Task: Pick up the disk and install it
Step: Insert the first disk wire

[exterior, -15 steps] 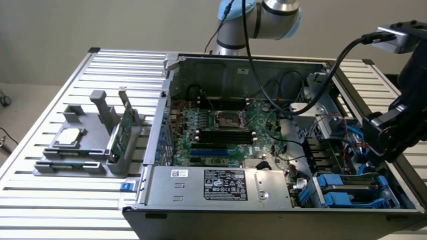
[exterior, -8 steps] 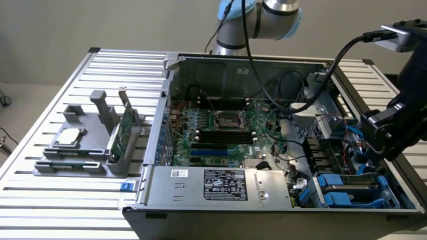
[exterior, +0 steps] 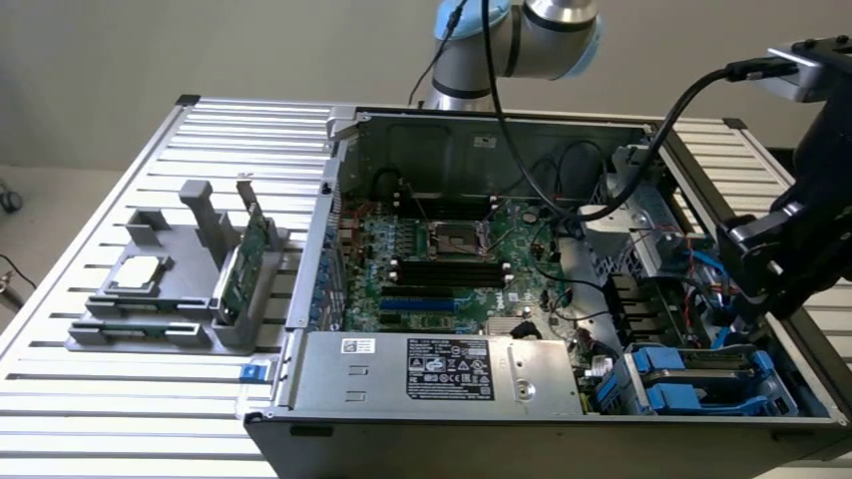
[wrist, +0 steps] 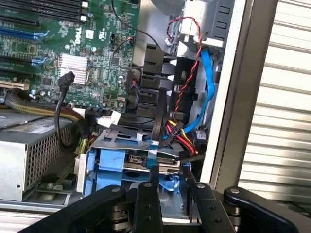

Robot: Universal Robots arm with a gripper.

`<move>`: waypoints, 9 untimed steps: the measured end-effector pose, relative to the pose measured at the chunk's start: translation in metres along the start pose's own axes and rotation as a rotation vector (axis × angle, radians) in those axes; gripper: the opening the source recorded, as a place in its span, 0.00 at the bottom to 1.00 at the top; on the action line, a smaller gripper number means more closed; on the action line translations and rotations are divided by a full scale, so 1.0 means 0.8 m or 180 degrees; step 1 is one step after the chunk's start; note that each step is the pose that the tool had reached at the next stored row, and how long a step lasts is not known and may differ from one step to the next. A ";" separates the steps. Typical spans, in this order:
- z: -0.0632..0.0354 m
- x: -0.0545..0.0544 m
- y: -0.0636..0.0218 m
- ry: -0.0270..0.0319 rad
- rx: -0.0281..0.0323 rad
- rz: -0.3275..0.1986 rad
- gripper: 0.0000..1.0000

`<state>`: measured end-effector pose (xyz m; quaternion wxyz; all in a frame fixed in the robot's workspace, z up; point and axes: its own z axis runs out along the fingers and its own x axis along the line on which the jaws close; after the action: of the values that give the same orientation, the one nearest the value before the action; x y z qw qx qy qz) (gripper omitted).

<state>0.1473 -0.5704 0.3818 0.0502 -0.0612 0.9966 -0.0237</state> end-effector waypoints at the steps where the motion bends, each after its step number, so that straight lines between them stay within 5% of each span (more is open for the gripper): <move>1: 0.000 0.000 0.000 -0.0009 0.0000 0.0028 0.31; 9: 0.000 0.000 0.000 -0.0055 0.0006 0.0271 0.31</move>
<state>0.1473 -0.5704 0.3816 0.0597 -0.0188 0.9978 -0.0220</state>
